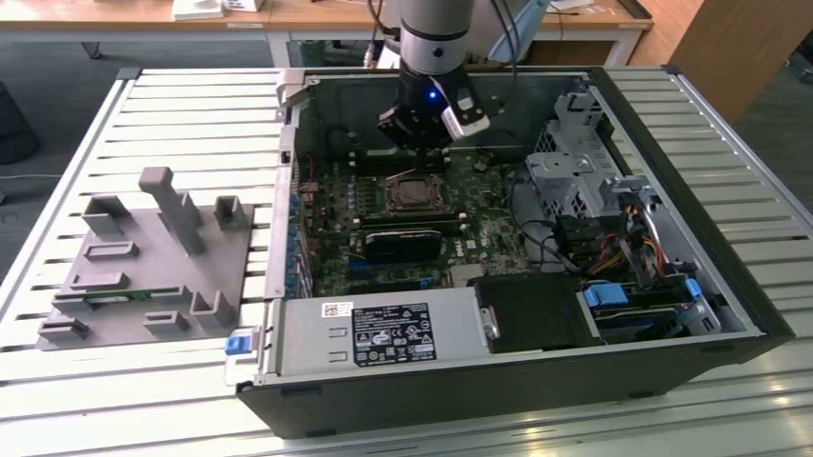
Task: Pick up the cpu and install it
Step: 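Install the first cpu locking lever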
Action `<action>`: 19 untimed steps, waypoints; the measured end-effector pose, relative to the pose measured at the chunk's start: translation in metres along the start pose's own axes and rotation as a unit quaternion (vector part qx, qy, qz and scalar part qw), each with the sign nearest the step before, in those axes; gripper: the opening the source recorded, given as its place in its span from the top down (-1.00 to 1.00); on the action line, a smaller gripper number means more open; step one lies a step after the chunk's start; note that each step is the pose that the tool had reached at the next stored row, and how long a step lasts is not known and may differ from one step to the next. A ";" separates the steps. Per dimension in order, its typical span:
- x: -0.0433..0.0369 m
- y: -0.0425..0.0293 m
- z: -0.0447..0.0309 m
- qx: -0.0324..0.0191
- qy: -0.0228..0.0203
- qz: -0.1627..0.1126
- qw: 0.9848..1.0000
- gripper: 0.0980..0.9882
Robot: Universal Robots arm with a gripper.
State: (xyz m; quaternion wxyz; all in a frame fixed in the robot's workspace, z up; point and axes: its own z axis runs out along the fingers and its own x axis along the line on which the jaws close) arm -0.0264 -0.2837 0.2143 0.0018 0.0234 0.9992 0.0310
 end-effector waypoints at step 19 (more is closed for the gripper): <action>-0.0034 -0.0005 0.0138 0.013 -0.001 0.000 1.000 0.98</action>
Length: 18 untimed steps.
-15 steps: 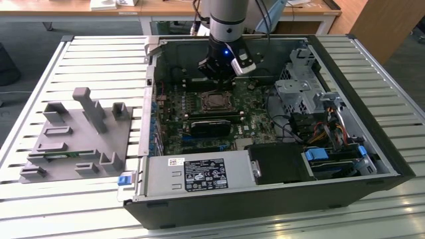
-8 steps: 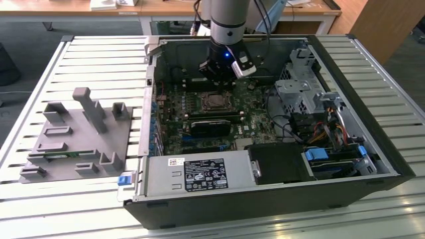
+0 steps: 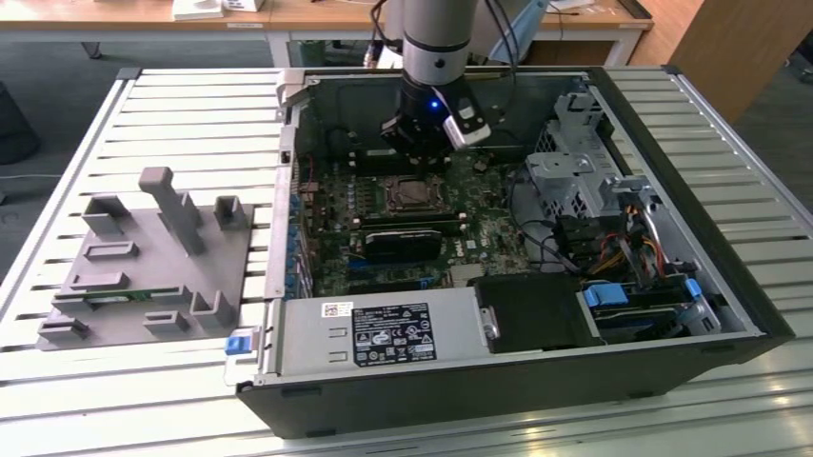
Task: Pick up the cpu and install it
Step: 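Install the first cpu locking lever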
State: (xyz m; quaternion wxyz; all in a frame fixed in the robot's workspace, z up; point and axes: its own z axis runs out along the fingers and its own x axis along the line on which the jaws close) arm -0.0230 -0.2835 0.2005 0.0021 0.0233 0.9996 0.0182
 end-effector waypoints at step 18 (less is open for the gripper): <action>-0.0004 0.0055 0.0037 0.003 0.000 0.000 1.000 0.98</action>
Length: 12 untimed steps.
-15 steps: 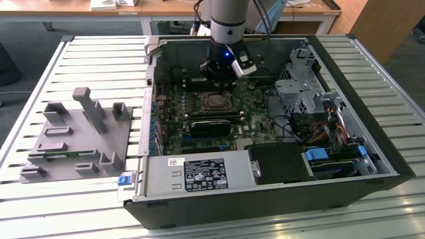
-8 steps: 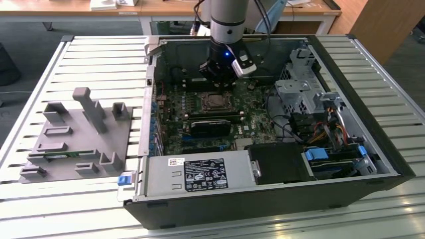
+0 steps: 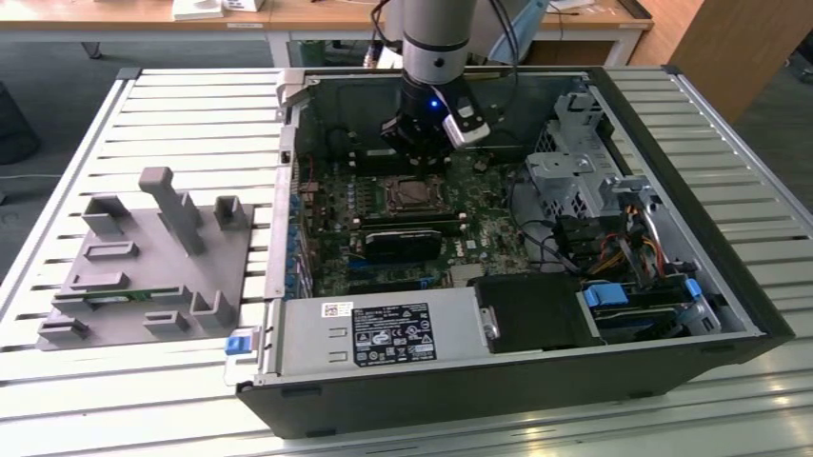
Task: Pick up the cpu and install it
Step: 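Install the first cpu locking lever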
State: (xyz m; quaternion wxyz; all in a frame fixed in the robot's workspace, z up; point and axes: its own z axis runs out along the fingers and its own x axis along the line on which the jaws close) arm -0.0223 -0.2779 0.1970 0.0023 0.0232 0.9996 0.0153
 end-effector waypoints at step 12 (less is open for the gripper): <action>-0.0002 -0.0024 -0.0160 -0.001 0.000 0.000 1.000 0.98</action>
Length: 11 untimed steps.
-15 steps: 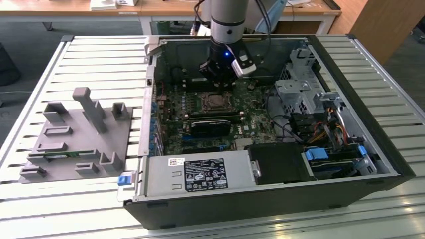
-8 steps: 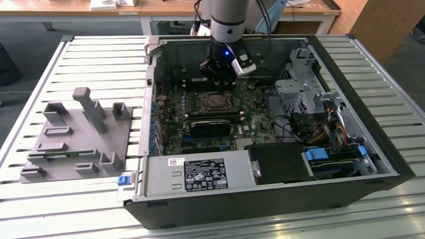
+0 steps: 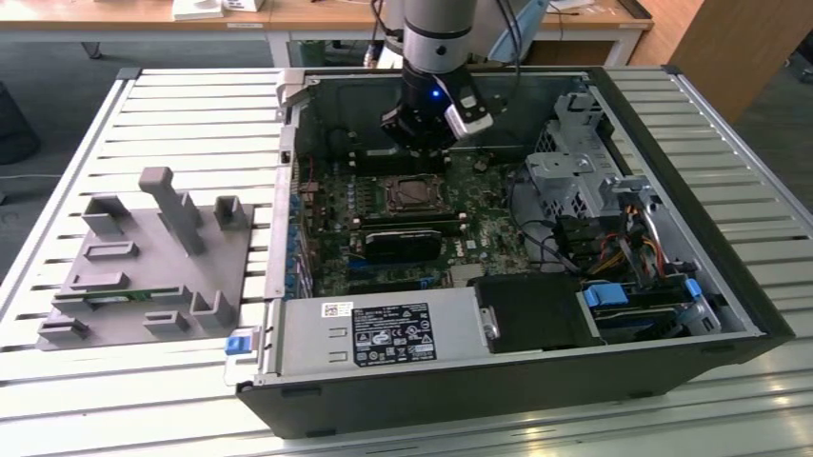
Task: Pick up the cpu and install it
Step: 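Install the first cpu locking lever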
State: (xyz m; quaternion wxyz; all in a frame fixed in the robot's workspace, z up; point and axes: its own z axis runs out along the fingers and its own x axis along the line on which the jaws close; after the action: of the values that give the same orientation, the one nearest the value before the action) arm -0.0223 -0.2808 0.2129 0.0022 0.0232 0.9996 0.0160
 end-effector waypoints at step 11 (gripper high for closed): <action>-0.0006 -0.0050 -0.0001 -0.001 0.000 0.000 1.000 0.98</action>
State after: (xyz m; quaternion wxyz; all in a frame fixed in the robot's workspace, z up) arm -0.0220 -0.2858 0.2129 0.0022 0.0232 0.9996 0.0168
